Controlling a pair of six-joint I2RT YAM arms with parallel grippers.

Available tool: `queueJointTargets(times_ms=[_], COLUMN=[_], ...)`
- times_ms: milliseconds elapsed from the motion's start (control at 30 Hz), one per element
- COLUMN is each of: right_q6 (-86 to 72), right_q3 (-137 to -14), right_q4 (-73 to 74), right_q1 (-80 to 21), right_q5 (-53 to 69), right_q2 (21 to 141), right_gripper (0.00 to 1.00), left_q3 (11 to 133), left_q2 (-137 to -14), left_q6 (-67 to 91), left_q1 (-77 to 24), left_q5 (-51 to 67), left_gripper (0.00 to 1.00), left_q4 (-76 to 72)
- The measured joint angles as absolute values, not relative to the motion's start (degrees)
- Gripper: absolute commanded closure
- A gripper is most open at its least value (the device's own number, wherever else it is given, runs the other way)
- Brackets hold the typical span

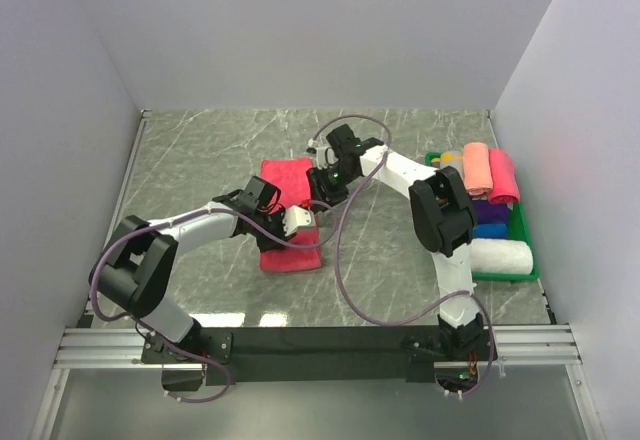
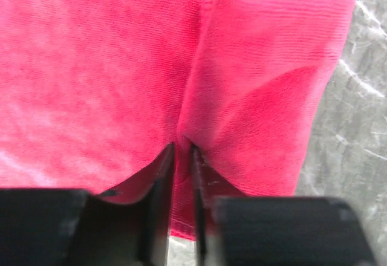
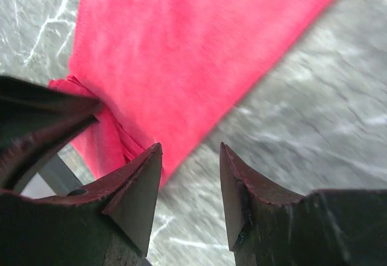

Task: Roll the towels
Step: Roll the towel

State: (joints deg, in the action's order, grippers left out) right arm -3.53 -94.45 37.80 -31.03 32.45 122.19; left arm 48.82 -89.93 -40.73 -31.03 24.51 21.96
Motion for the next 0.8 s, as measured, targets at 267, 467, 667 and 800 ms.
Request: queueJointTargets(times_ms=[267, 467, 667, 800], right_q6=[-2.35, -0.91, -0.05, -0.12], right_q3=[-88.73, -87.57, -85.25, -85.93], right_q4=[39.97, 40.53, 40.23, 40.16], right_q1=[-28.34, -30.0, -38.54, -42.48], right_q5=[37.65, 44.71, 49.39, 50.74], right_q2=[113.99, 105.97, 105.56, 111.48], right_gripper=[0.54, 0.6, 0.65, 0.66], left_q3=[51.64, 50.59, 41.6, 36.8], left_q2=[-82.46, -67.48, -57.19, -56.88], left_q6=[-37.82, -36.29, -36.8, -36.84], left_q1=[-28.23, -27.22, -28.08, -28.95], left_q5=[25.15, 26.15, 25.98, 25.04], left_gripper=[0.55, 0.52, 0.49, 0.46], left_q4=[28.32, 31.07, 31.62, 31.24])
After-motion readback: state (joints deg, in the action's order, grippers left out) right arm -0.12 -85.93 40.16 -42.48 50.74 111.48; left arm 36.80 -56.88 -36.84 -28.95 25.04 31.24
